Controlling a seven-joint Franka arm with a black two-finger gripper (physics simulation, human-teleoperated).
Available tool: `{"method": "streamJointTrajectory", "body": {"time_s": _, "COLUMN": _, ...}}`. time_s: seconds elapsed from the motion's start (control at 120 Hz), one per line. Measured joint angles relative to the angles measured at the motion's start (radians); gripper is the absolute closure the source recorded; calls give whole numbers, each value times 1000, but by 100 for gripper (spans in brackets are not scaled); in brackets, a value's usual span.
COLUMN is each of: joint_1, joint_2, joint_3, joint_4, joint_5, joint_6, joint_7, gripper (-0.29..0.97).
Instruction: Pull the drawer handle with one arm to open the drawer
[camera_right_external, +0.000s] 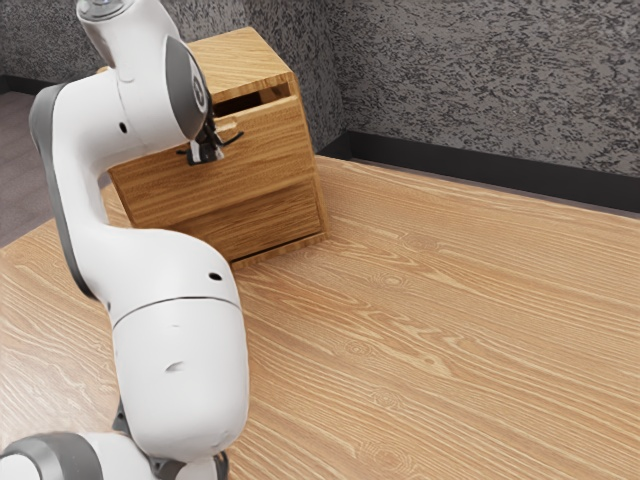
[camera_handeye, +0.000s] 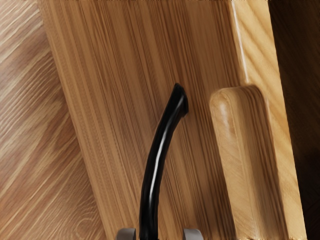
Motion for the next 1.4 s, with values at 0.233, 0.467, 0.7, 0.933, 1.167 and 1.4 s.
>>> {"method": "streamJointTrajectory", "body": {"time_s": 0.233, "joint_1": -10, "joint_2": -4, "joint_3": 4, "joint_4": -6, "joint_5": 8, "joint_6": 1, "joint_7": 0, "gripper": 65}}
{"method": "streamJointTrajectory", "body": {"time_s": 0.467, "joint_1": -48, "joint_2": -9, "joint_3": 19, "joint_4": -44, "joint_5": 16, "joint_6": 1, "joint_7": -2, "gripper": 65}}
{"method": "streamJointTrajectory", "body": {"time_s": 0.7, "joint_1": -75, "joint_2": -16, "joint_3": 25, "joint_4": -74, "joint_5": 29, "joint_6": 1, "joint_7": -4, "gripper": 65}}
{"method": "streamJointTrajectory", "body": {"time_s": 0.933, "joint_1": -102, "joint_2": -24, "joint_3": 40, "joint_4": -92, "joint_5": 32, "joint_6": 1, "joint_7": -6, "gripper": 65}}
{"method": "streamJointTrajectory", "body": {"time_s": 1.167, "joint_1": -128, "joint_2": -33, "joint_3": 51, "joint_4": -113, "joint_5": 42, "joint_6": 1, "joint_7": -8, "gripper": 65}}
{"method": "streamJointTrajectory", "body": {"time_s": 1.4, "joint_1": -160, "joint_2": -39, "joint_3": 61, "joint_4": -155, "joint_5": 55, "joint_6": 2, "joint_7": -12, "gripper": 65}}
